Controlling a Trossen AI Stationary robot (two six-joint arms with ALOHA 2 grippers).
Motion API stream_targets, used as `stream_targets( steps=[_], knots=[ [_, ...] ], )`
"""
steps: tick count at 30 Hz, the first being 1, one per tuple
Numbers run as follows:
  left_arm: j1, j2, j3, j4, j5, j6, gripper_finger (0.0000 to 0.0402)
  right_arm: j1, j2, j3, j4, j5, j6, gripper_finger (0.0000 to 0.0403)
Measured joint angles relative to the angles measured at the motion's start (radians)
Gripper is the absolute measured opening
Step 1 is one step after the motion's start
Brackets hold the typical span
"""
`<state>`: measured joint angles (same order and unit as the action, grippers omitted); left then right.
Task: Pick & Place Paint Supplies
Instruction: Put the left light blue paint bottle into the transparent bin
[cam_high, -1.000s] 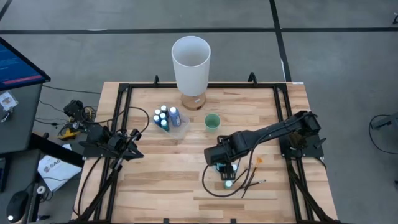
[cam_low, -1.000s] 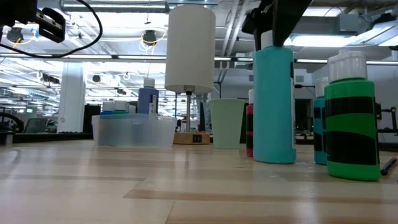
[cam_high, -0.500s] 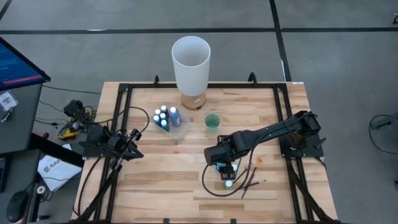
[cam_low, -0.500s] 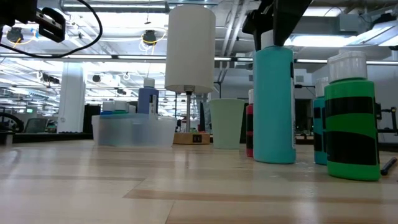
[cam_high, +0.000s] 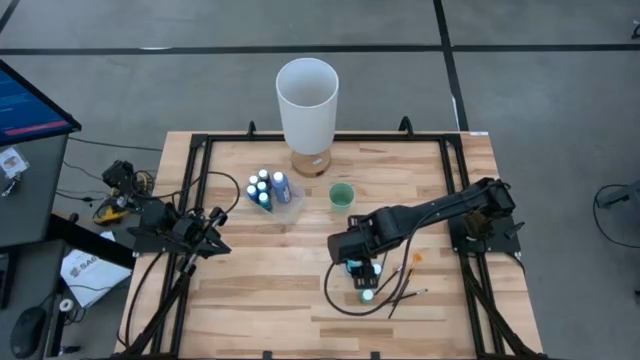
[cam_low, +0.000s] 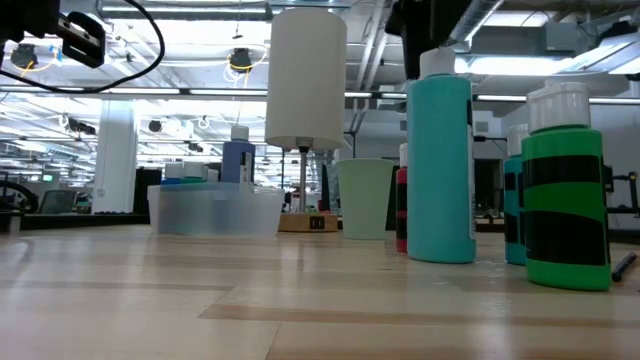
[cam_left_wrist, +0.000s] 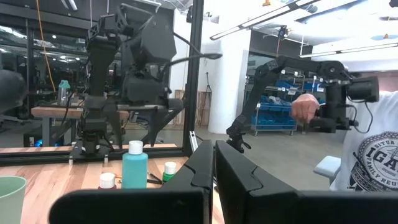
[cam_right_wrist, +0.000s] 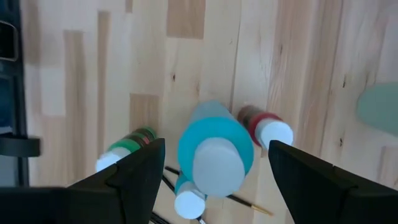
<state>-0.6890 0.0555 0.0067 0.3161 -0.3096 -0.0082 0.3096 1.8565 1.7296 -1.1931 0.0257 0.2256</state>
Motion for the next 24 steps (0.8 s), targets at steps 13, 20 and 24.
stream_targets(
  steps=[13,20,24],
  knots=[
    [0.000,0.000,0.000,0.000,0.000,0.000,0.0002,0.014,0.009,0.032,-0.034,0.001,0.011,0.0281],
    [0.000,0.000,0.000,0.000,0.000,0.000,0.0002,0.009,0.008,-0.005,-0.030,0.004,0.011,0.0281],
    [0.000,0.000,0.000,0.000,0.000,0.000,0.0002,0.010,0.008,-0.012,-0.025,0.024,0.010,0.0281]
  ],
)
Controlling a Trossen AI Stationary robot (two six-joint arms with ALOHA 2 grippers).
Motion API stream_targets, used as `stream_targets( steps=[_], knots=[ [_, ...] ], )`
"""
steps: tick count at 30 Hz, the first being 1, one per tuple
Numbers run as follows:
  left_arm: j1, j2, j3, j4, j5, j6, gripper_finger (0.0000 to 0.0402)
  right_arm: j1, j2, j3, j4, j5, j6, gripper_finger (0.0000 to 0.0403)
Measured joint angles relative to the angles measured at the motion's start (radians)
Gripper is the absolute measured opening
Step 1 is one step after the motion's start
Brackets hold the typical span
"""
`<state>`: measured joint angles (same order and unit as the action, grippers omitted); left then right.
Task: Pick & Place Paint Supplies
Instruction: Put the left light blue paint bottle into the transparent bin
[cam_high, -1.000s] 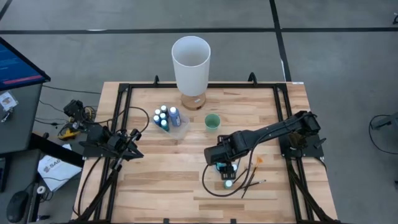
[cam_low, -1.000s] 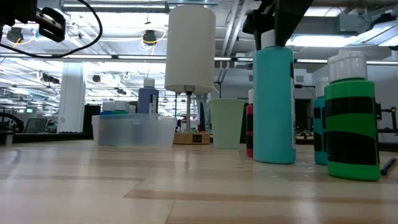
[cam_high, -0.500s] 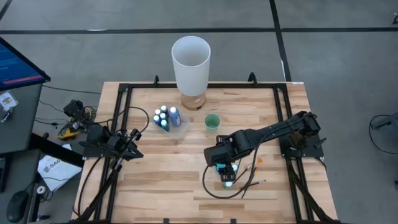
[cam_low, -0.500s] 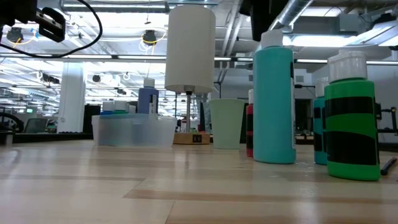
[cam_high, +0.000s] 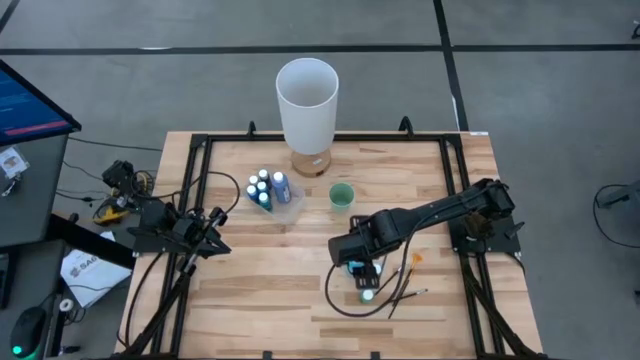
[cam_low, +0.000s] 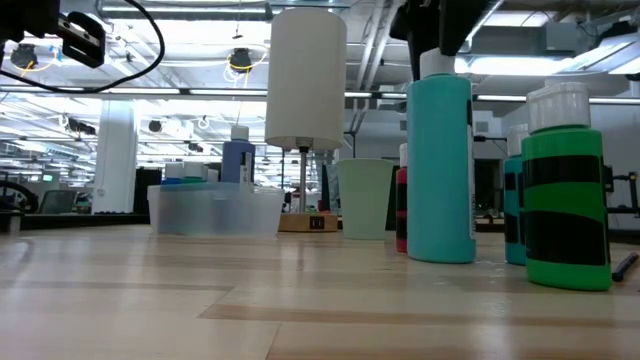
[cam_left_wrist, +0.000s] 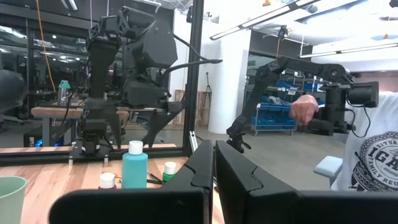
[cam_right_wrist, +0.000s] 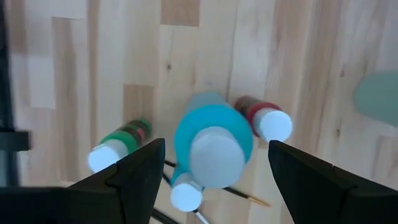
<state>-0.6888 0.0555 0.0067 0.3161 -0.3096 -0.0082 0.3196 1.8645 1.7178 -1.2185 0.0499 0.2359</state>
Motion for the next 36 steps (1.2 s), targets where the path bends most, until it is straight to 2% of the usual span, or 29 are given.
stream_targets(
  steps=[4,13,18,30,36],
  knots=[
    [0.000,0.000,0.000,0.000,0.000,0.000,0.0002,0.000,0.000,-0.005,-0.002,0.028,-0.008,0.0270],
    [0.000,0.000,0.000,0.000,0.000,0.000,0.0002,-0.001,0.000,-0.005,-0.001,0.027,-0.026,0.0193],
    [0.000,0.000,0.000,0.000,0.000,0.000,0.0002,0.000,0.003,-0.005,0.010,0.026,-0.036,0.0166],
    [0.000,0.000,0.000,0.000,0.000,0.000,0.0002,0.000,0.008,-0.005,0.029,0.026,-0.054,0.0165],
    [0.000,0.000,0.000,0.001,0.000,0.000,0.0002,-0.001,0.002,-0.057,0.063,0.025,-0.052,0.0158]
  ],
)
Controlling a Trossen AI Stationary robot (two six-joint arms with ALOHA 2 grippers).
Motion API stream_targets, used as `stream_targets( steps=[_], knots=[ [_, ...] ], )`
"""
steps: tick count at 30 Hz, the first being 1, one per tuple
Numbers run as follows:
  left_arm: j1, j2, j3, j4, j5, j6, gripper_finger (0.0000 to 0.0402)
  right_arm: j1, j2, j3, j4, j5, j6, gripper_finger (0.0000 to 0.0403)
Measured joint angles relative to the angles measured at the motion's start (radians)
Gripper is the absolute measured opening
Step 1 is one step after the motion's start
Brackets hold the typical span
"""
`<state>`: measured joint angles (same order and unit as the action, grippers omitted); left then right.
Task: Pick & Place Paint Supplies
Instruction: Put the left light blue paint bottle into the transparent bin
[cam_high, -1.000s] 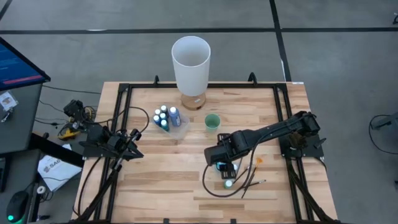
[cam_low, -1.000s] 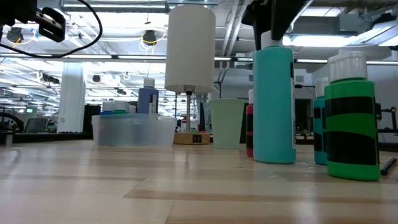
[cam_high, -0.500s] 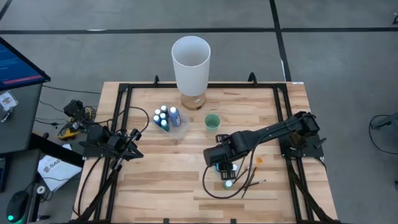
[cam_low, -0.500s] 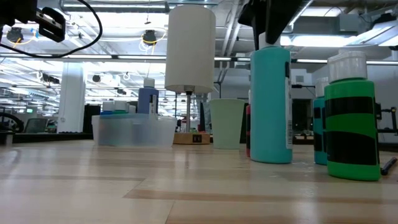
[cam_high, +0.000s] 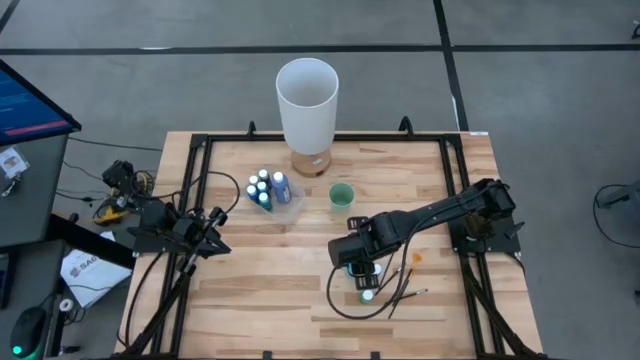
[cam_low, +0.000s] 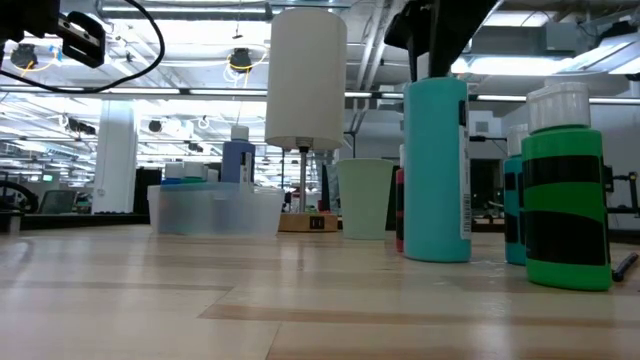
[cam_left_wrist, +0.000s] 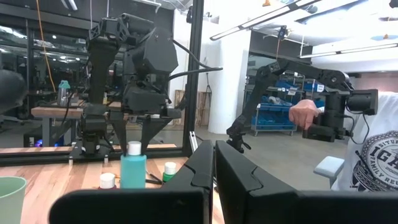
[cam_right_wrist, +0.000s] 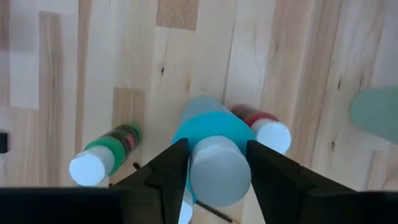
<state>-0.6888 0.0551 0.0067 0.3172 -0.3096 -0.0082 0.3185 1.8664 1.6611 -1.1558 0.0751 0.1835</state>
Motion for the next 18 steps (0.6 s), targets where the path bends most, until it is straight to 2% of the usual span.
stream_targets(
  steps=[4,8,14,18],
  knots=[
    [0.000,0.000,0.000,0.000,0.000,0.000,0.0002,0.000,0.000,-0.001,0.006,0.000,0.000,0.0148],
    [0.000,0.000,0.000,0.001,0.000,0.000,0.0002,-0.002,-0.005,-0.002,0.007,0.001,-0.001,0.0114],
    [0.000,0.000,0.000,0.003,0.000,0.000,0.0002,-0.002,-0.003,0.009,-0.001,0.000,-0.026,0.0112],
    [0.000,0.000,0.000,0.004,0.000,0.000,0.0002,-0.003,0.004,0.063,-0.008,0.005,-0.065,0.0112]
  ],
)
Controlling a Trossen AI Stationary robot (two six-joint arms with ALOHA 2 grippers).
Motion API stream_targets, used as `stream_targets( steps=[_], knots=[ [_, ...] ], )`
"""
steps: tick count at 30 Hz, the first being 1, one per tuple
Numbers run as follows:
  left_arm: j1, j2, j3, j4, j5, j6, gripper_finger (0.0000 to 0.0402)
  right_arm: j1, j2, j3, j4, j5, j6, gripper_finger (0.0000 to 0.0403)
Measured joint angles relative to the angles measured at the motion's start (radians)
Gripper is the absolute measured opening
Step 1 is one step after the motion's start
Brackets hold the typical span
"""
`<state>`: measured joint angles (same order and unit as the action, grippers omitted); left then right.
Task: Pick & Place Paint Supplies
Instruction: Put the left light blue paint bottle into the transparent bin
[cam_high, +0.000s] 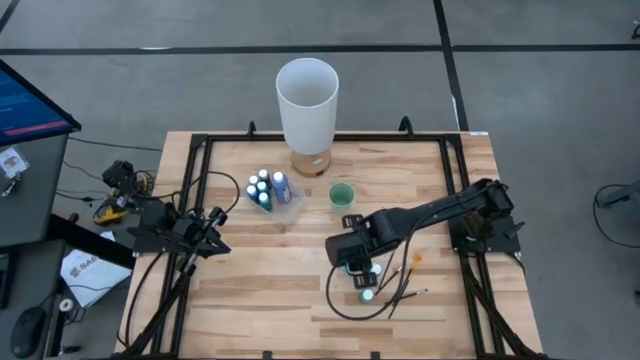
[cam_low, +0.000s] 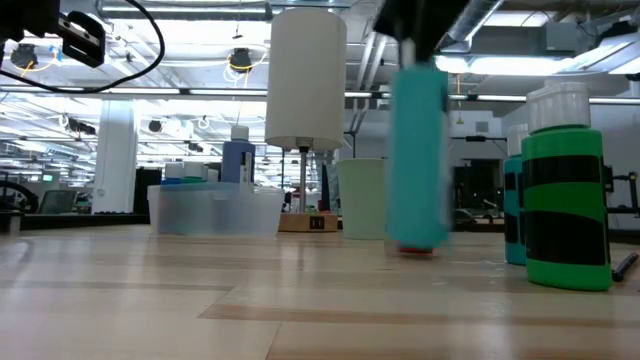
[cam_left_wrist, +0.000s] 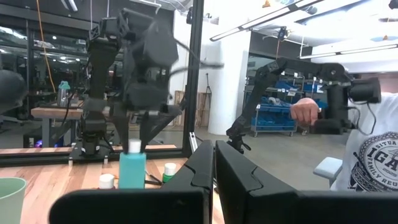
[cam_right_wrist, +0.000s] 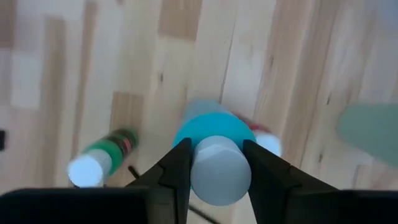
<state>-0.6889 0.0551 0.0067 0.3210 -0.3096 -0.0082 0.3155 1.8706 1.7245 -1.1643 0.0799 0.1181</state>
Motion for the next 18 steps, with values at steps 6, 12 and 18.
stream_targets(
  steps=[6,12,18],
  knots=[
    [0.000,0.000,0.000,0.002,0.000,0.000,0.0002,-0.033,-0.002,0.137,0.017,-0.001,-0.090,0.0112],
    [0.000,0.000,0.000,0.002,0.000,0.000,0.0002,-0.124,-0.003,0.232,0.120,0.002,-0.181,0.0112],
    [0.000,0.000,0.000,0.002,0.000,0.000,0.0002,-0.238,-0.005,0.249,0.244,0.003,-0.234,0.0112]
  ],
)
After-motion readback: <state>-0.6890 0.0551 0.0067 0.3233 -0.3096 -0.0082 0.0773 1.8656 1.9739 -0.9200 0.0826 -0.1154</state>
